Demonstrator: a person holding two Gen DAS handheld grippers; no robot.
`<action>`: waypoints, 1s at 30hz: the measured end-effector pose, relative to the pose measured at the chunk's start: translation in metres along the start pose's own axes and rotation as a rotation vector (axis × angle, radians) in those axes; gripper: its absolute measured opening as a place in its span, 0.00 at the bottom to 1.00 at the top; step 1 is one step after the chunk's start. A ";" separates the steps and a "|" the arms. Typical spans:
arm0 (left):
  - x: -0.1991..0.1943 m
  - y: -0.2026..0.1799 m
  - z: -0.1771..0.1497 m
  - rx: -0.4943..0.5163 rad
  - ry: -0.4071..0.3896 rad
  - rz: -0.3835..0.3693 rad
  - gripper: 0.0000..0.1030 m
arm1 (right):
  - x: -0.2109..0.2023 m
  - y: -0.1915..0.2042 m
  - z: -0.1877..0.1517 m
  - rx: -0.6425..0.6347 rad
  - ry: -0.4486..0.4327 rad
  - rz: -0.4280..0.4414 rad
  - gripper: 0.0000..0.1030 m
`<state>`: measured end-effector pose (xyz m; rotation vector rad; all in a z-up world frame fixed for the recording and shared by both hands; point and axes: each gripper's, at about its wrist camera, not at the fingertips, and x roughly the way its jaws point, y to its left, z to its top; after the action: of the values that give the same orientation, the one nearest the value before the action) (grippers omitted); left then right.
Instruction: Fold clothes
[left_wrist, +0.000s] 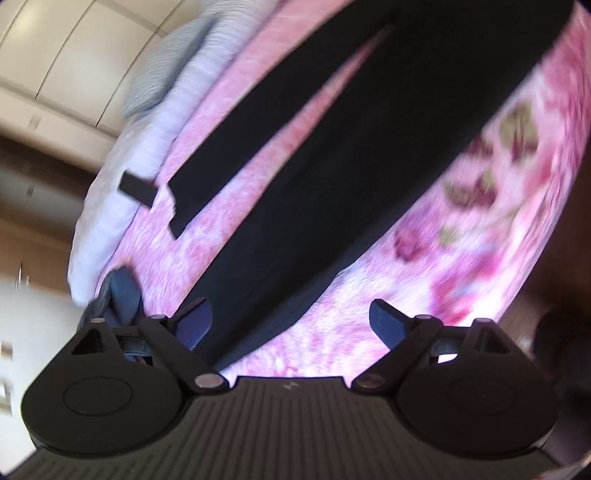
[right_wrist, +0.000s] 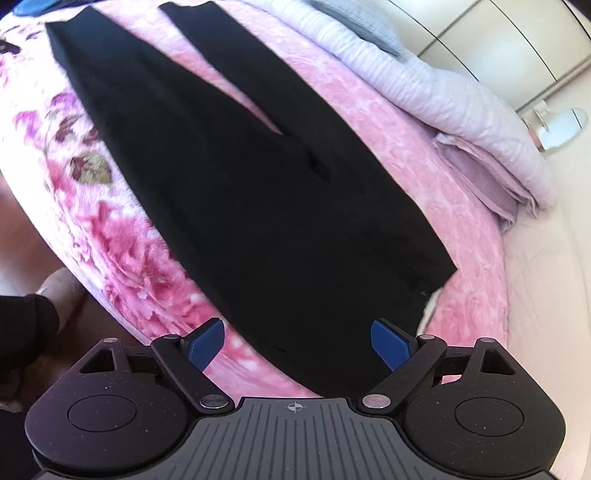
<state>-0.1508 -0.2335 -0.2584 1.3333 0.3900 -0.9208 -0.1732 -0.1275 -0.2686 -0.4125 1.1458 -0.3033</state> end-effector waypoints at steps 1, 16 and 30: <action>0.015 -0.001 -0.006 0.034 -0.004 0.006 0.87 | 0.006 0.003 0.002 -0.011 0.000 -0.010 0.76; 0.156 0.027 -0.090 0.366 -0.050 0.114 0.57 | 0.098 0.089 0.027 -0.101 -0.036 -0.072 0.74; 0.177 0.033 -0.073 0.286 0.083 0.103 0.24 | 0.140 0.119 0.011 -0.309 -0.215 -0.190 0.73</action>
<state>-0.0009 -0.2271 -0.3812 1.6419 0.2561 -0.8585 -0.1064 -0.0814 -0.4343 -0.8102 0.9443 -0.2401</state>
